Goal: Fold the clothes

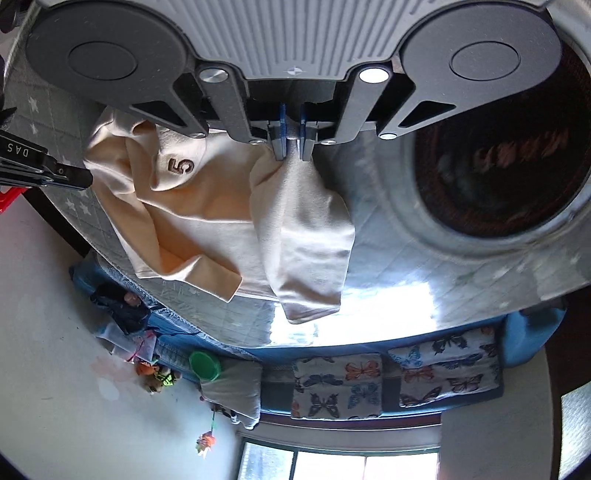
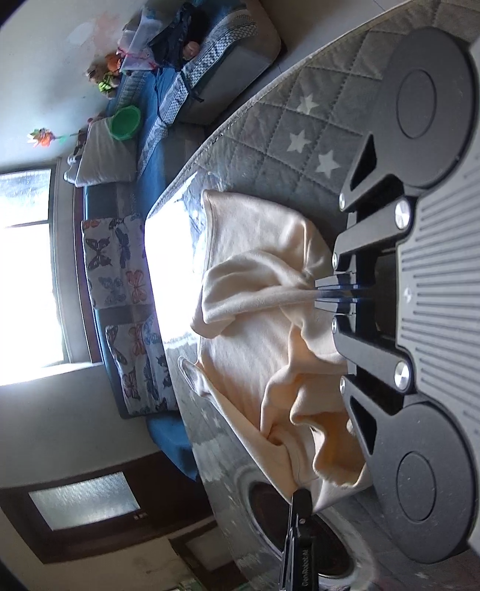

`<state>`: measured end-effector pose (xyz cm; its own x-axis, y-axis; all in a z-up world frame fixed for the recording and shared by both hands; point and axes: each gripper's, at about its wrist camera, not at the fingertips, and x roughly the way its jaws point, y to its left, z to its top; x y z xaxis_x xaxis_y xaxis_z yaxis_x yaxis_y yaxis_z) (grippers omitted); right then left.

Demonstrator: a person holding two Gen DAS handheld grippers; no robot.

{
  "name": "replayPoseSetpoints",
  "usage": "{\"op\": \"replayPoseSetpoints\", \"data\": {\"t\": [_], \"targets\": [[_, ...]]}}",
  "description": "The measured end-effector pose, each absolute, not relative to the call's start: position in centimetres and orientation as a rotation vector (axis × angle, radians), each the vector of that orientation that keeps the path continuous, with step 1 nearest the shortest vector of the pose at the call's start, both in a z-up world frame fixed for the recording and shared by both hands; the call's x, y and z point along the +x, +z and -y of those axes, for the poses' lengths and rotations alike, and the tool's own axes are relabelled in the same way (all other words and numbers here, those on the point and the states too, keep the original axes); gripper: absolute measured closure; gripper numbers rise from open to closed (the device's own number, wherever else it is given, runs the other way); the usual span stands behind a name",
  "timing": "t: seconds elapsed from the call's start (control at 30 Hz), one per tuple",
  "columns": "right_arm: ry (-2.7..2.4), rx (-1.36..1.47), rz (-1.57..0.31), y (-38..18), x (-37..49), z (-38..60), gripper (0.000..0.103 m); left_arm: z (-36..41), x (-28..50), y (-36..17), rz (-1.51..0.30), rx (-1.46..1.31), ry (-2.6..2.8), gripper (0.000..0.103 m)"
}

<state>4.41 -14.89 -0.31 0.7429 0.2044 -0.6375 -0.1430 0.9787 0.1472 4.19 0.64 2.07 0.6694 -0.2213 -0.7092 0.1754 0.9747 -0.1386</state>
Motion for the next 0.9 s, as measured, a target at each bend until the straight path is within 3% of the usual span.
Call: {"op": "replayPoseSetpoints", "data": {"t": [0.13, 0.23, 0.3, 0.33, 0.67, 0.8, 0.9], "targets": [[0.246, 0.093, -0.73, 0.2, 3.2, 14.1, 0.099, -2.3, 1.4, 2.3, -0.814, -0.08, -0.218, 0.096], [0.266, 0.052, -0.705, 1.1, 2.6, 12.8, 0.091, -2.8, -0.6, 2.3, -0.82, -0.072, -0.215, 0.096], [0.282, 0.036, -0.69, 1.5, 2.6, 11.8, 0.065, -3.2, -1.8, 2.3, -0.819, -0.065, -0.21, 0.096], [0.291, 0.03, -0.682, 1.8, 2.8, 11.2, 0.065, -3.3, -2.4, 2.3, -0.819, -0.062, -0.207, 0.096], [0.346, -0.102, -0.721, -0.4, 6.9, 5.0, 0.067, -5.6, -6.8, 1.7, -0.853, -0.103, -0.175, 0.096], [0.34, -0.107, -0.704, -0.9, 7.1, 4.4, 0.092, -5.8, -6.8, 1.6, -0.863, -0.118, -0.166, 0.093], [0.316, -0.081, -0.668, 0.0, 6.2, 5.7, 0.097, -5.8, -6.5, 1.9, -0.858, -0.115, -0.174, 0.089]]}}
